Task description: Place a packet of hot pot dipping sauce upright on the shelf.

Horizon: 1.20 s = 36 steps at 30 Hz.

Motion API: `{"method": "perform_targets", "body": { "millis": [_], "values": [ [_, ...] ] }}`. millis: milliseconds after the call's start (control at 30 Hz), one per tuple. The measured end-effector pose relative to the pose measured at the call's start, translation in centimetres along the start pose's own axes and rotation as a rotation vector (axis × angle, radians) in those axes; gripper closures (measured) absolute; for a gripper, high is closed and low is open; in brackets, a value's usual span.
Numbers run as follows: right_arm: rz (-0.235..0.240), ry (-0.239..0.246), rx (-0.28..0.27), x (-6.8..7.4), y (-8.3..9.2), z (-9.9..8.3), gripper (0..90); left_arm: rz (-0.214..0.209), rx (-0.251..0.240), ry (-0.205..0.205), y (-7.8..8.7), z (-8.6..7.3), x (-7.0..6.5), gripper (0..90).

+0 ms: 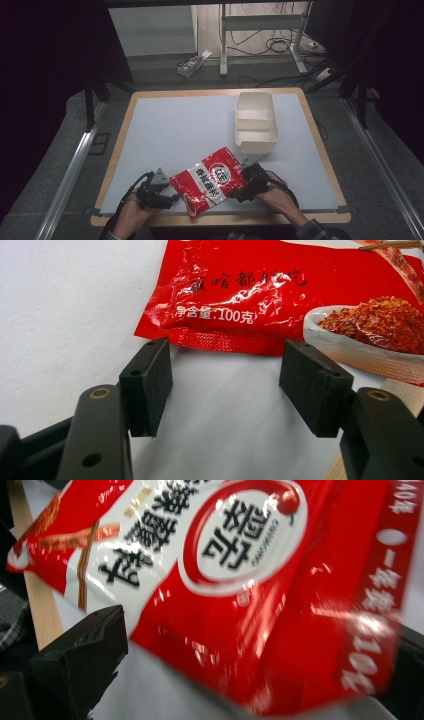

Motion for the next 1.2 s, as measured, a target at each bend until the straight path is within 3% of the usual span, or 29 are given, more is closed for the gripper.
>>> {"method": "perform_targets", "body": {
  "millis": [67,133,233,367,433,533,567,600,633,800,933,1067,1200],
  "values": [
    [-0.005,-0.009,0.008,0.2,-0.5,0.5,0.7,-0.002,0.001,0.0,0.0,0.0,0.0,36.7],
    [-0.008,0.013,0.017,0.4,-1.1,1.2,2.2,-0.003,0.001,0.001,0.0,0.0,0.0,36.5],
    [-0.064,0.039,0.023,0.8,-1.9,1.9,11.7,-0.004,0.002,-0.001,0.0,0.0,0.0,36.5],
    [-0.076,-0.012,-0.004,0.5,-2.4,3.0,39.3,-0.004,0.002,-0.001,0.0,0.0,0.0,36.4],
    [-0.03,-0.04,-0.004,0.3,-2.6,3.4,50.7,-0.003,0.002,-0.002,0.0,0.0,0.0,36.4],
    [-0.025,0.008,0.012,0.5,-2.8,3.7,71.1,-0.003,-0.001,-0.004,0.0,0.0,0.0,36.3],
    [0.007,-0.001,0.003,0.5,-2.7,3.8,76.9,-0.002,0.001,-0.007,0.0,0.0,0.0,36.2],
    [0.007,-0.001,0.003,0.5,-2.7,3.8,76.9,-0.002,0.001,-0.007,0.0,0.0,0.0,36.0],
    [0.043,-0.034,-0.017,0.5,-2.3,4.1,88.6,0.003,-0.003,-0.006,0.1,0.0,0.0,36.0],
    [0.06,-0.019,-0.038,0.8,-1.5,5.0,89.0,-0.004,-0.053,0.039,0.6,-0.2,0.5,32.0],
    [0.113,-0.057,-0.07,0.5,-0.6,5.7,88.9,-0.01,-0.082,0.074,0.8,-0.3,0.9,24.5],
    [0.141,-0.063,-0.089,0.3,0.1,6.5,89.1,-0.02,-0.105,0.058,1.0,-0.4,1.0,19.7],
    [0.139,-0.029,-0.12,0.8,1.5,8.0,89.0,-0.028,-0.11,0.056,1.0,-0.4,1.0,15.9]
  ]
}}
Point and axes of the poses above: each handheld gripper's, and its own axes: y roughly backward along the jaws, z roughly out of its top, x roughly to its left, the point moved 1 cm from there along -y, roughly forward along the jaws, and after that the axes turned 3 degrees about -x, right-handed, at the moved point
